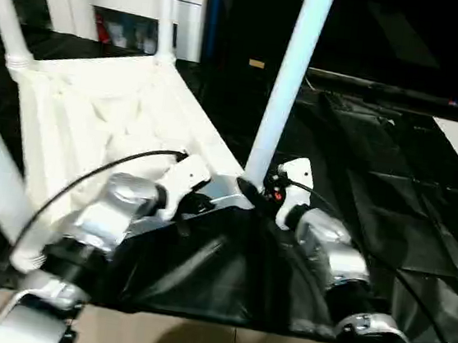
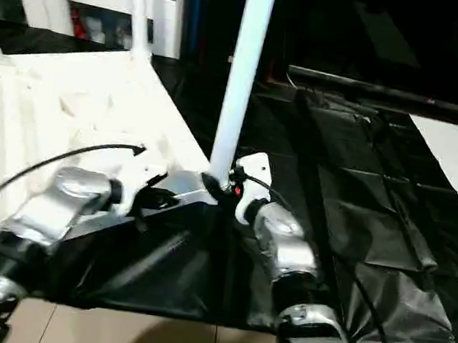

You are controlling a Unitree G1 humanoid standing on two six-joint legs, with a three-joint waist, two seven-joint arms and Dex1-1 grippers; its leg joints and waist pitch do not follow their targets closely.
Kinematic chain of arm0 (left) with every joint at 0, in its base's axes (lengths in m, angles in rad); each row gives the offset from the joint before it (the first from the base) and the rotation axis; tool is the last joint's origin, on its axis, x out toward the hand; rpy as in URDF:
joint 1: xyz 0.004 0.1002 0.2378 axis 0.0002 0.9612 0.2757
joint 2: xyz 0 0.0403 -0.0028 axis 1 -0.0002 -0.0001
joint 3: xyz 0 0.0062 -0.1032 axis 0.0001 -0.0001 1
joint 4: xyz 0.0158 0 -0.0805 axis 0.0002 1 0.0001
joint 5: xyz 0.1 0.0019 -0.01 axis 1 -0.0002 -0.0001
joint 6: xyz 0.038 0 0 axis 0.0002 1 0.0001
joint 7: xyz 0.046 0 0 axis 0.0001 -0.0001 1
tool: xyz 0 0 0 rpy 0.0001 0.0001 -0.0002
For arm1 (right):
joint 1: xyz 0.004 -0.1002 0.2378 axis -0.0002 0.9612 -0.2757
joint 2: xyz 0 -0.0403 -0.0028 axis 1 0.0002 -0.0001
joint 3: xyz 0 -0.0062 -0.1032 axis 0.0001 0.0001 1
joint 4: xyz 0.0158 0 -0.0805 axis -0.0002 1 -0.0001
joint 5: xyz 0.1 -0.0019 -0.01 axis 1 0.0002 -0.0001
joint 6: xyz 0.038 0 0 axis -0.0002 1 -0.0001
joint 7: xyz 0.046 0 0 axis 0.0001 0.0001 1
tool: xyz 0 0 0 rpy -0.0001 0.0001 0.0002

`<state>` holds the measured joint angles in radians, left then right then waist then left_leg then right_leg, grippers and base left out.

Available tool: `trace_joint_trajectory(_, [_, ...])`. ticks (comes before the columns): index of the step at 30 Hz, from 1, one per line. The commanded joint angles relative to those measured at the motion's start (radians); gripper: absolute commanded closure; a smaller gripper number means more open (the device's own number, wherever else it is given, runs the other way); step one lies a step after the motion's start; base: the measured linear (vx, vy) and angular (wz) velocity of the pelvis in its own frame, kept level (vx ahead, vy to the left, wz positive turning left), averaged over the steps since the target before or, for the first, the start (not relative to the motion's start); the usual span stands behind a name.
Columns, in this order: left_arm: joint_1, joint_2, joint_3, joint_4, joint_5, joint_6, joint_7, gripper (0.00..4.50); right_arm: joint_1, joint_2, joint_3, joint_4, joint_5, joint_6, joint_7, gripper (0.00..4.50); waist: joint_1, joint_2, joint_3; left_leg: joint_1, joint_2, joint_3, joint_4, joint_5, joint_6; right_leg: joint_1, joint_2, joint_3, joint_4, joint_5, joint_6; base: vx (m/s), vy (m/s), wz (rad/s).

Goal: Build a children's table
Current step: Rotate leg to tighten

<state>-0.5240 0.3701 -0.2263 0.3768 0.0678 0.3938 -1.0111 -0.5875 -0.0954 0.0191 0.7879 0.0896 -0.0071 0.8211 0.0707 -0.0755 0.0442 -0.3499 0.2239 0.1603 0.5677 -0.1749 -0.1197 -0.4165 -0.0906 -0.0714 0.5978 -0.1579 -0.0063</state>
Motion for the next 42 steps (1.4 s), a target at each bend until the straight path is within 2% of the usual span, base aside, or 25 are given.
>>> trace_joint_trajectory(1, [-0.011, -0.012, -0.039, -0.054, -0.058, -0.054, -0.093, 4.5, -0.015, 0.01, 0.091, 0.015, -0.01, 0.004, 0.128, 1.28, 0.009, 0.013, -0.057, -0.002, 0.003, 0.013, -0.071, -0.287, 0.036, 0.047, -0.042, 0.035, -0.071, -0.316, -0.174, 0.0, 0.0, 0.0])
trace_joint_trajectory(4, [-0.003, 0.025, -0.036, -0.063, -0.076, -0.066, -0.159, 4.5, -0.024, -0.039, 0.1, 0.017, -0.007, -0.002, 0.217, 1.28, 0.018, 0.017, -0.062, -0.001, 0.003, 0.019, -0.065, -0.22, 0.047, 0.051, -0.039, 0.038, -0.056, -0.205, -0.216, 0.054, -0.023, 0.04])
trace_joint_trajectory(6, [0.004, 0.06, -0.034, -0.057, -0.092, -0.095, -0.229, 4.5, -0.03, -0.086, 0.113, 0.003, 0.001, 0.002, 0.337, 1.28, 0.029, 0.016, -0.063, 0.008, 0.003, 0.025, -0.06, -0.172, 0.055, 0.049, -0.034, 0.04, -0.045, -0.104, -0.248, 0.055, -0.01, 0.06])
trace_joint_trajectory(8, [0.006, 0.073, -0.036, -0.054, -0.098, -0.107, -0.253, 4.5, -0.032, -0.098, 0.117, -0.001, 0.004, 0.006, 0.377, 1.28, 0.033, 0.017, -0.064, 0.002, 0.002, 0.026, -0.057, -0.146, 0.072, 0.053, -0.032, 0.039, -0.034, -0.043, -0.265, 0.027, -0.001, 0.04])
trace_joint_trajectory(10, [0.01, 0.102, -0.04, -0.054, -0.125, -0.115, -0.318, 4.5, -0.035, -0.126, 0.138, -0.015, 0.014, 0.011, 0.475, 1.28, 0.045, 0.019, -0.064, 0.006, 0.005, 0.029, -0.054, -0.144, 0.078, 0.054, -0.03, 0.037, -0.03, -0.026, -0.275, 0.0, 0.0, 0.0])
trace_joint_trajectory(11, [0.011, 0.107, -0.04, -0.056, -0.133, -0.117, -0.335, 4.5, -0.036, -0.131, 0.143, -0.016, 0.015, 0.013, 0.494, 1.28, 0.045, 0.019, -0.064, 0.006, 0.005, 0.029, -0.054, -0.144, 0.078, 0.054, -0.03, 0.037, -0.03, -0.026, -0.275, 0.0, 0.0, 0.0])
trace_joint_trajectory(14, [0.011, 0.12, -0.043, -0.054, -0.135, -0.117, -0.352, 4.5, -0.035, -0.141, 0.161, -0.023, 0.013, 0.012, 0.535, 1.62, 0.053, 0.017, -0.06, 0.004, 0.009, 0.029, -0.058, -0.177, 0.059, 0.054, -0.035, 0.037, -0.033, -0.086, -0.265, 0.0, 0.0, 0.0])
trace_joint_trajectory(15, [0.008, 0.134, -0.043, -0.044, -0.133, -0.122, -0.364, 4.5, -0.032, -0.15, 0.181, -0.032, 0.009, 0.013, 0.569, 1.65, 0.054, 0.013, -0.058, 0.003, 0.009, 0.028, -0.06, -0.201, 0.047, 0.055, -0.037, 0.038, -0.037, -0.132, -0.252, 0.0, 0.0, 0.0])
trace_joint_trajectory(18, [0.002, 0.151, -0.042, -0.027, -0.129, -0.136, -0.381, 4.5, -0.03, -0.158, 0.203, -0.039, 0.001, 0.01, 0.604, 1.93, 0.06, 0.015, -0.054, 0.007, 0.009, 0.027, -0.063, -0.251, 0.03, 0.05, -0.04, 0.04, -0.049, -0.237, -0.218, 0.0, 0.0, 0.0])
trace_joint_trajectory(20, [-0.001, 0.156, -0.041, -0.019, -0.128, -0.14, -0.386, 4.5, -0.03, -0.159, 0.208, -0.04, -0.002, 0.007, 0.614, 2.08, 0.061, 0.014, -0.054, 0.005, 0.009, 0.024, -0.065, -0.257, 0.021, 0.05, -0.042, 0.041, -0.051, -0.27, -0.202, 0.0, 0.0, 0.0])
trace_joint_trajectory(24, [-0.008, 0.164, -0.035, -0.001, -0.131, -0.151, -0.389, 4.5, -0.024, -0.153, 0.219, -0.046, -0.002, -0.004, 0.631, 2.37, 0.065, 0.013, -0.054, 0.006, 0.009, 0.023, -0.066, -0.255, 0.014, 0.048, -0.041, 0.041, -0.05, -0.278, -0.193, 0.0, 0.0, 0.0])
trace_joint_trajectory(27, [-0.01, 0.159, -0.03, 0.008, -0.124, -0.16, -0.37, 4.5, -0.014, -0.147, 0.225, -0.055, 0.002, -0.003, 0.629, 2.42, 0.065, 0.012, -0.055, 0.003, 0.008, 0.022, -0.066, -0.245, 0.013, 0.05, -0.04, 0.041, -0.049, -0.265, -0.191, 0.0, 0.0, 0.0])
trace_joint_trajectory(30, [-0.02, 0.133, -0.013, 0.033, -0.108, -0.158, -0.291, 4.5, 0.017, -0.133, 0.228, -0.078, 0.011, 0.015, 0.605, 2.48, 0.067, 0.013, -0.057, 0.006, 0.008, 0.024, -0.064, -0.235, 0.015, 0.049, -0.039, 0.041, -0.047, -0.238, -0.198, 0.0, 0.0, 0.0])
trace_joint_trajectory(33, [-0.028, 0.114, -0.001, 0.037, -0.1, -0.135, -0.237, 4.5, 0.042, -0.117, 0.216, -0.099, 0.025, 0.036, 0.57, 2.52, 0.067, 0.013, -0.056, 0.006, 0.007, 0.023, -0.066, -0.238, 0.013, 0.05, -0.038, 0.042, -0.049, -0.242, -0.194, 0.0, 0.0, 0.0])
trace_joint_trajectory(35, [-0.035, 0.087, 0.012, 0.036, -0.096, -0.114, -0.175, 4.5, 0.065, -0.09, 0.191, -0.113, 0.044, 0.057, 0.509, 2.52, 0.067, 0.014, -0.053, 0.007, 0.006, 0.023, -0.068, -0.266, 0.009, 0.048, -0.039, 0.042, -0.055, -0.292, -0.183, 0.0, 0.0, 0.0])
trace_joint_trajectory(36, [-0.041, 0.065, 0.02, 0.036, -0.086, -0.1, -0.116, 4.5, 0.081, -0.062, 0.168, -0.118, 0.056, 0.071, 0.446, 2.52, 0.067, 0.013, -0.05, 0.013, 0.007, 0.021, -0.069, -0.303, 0.002, 0.042, -0.043, 0.043, -0.064, -0.356, -0.169, 0.0, 0.0, 0.0])
trace_joint_trajectory(37, [-0.045, 0.048, 0.025, 0.036, -0.079, -0.089, -0.075, 4.5, 0.085, -0.039, 0.151, -0.108, 0.052, 0.082, 0.375, 2.52, 0.062, 0.014, -0.05, 0.006, 0.006, 0.016, -0.073, -0.314, -0.006, 0.047, -0.044, 0.041, -0.065, -0.393, -0.153, 0.0, 0.0, 0.0])
trace_joint_trajectory(38, [-0.045, 0.048, 0.025, 0.036, -0.079, -0.089, -0.075, 4.5, 0.085, -0.039, 0.151, -0.108, 0.052, 0.082, 0.375, 2.52, 0.06, 0.013, -0.049, 0.005, 0.005, 0.015, -0.075, -0.317, -0.011, 0.047, -0.043, 0.041, -0.068, -0.413, -0.142, 0.0, 0.0, 0.0])
trace_joint_trajectory(39, [-0.05, 0.022, 0.033, 0.035, -0.069, -0.073, -0.019, 4.5, 0.088, -0.008, 0.132, -0.091, 0.047, 0.083, 0.297, 2.52, 0.059, 0.012, -0.049, 0.008, 0.005, 0.014, -0.074, -0.327, -0.017, 0.044, -0.046, 0.04, -0.072, -0.451, -0.126, 0.0, 0.0, 0.0])
trace_joint_trajectory(40, [-0.056, -0.018, 0.043, 0.031, -0.058, -0.046, 0.053, 4.5, 0.083, 0.041, 0.101, -0.052, 0.039, 0.092, 0.17, 2.52, 0.053, 0.012, -0.048, 0.004, 0.003, 0.011, -0.075, -0.33, -0.024, 0.045, -0.047, 0.038, -0.075, -0.489, -0.111, 0.0, 0.0, 0.0])
trace_joint_trajectory(42, [-0.057, -0.032, 0.046, 0.027, -0.054, -0.035, 0.074, 4.5, 0.08, 0.058, 0.089, -0.039, 0.038, 0.101, 0.124, 2.52, 0.04, 0.01, -0.048, 0.002, -0.001, 0.008, -0.075, -0.341, -0.027, 0.045, -0.05, 0.033, -0.085, -0.556, -0.083, 0.0, 0.0, 0.0])
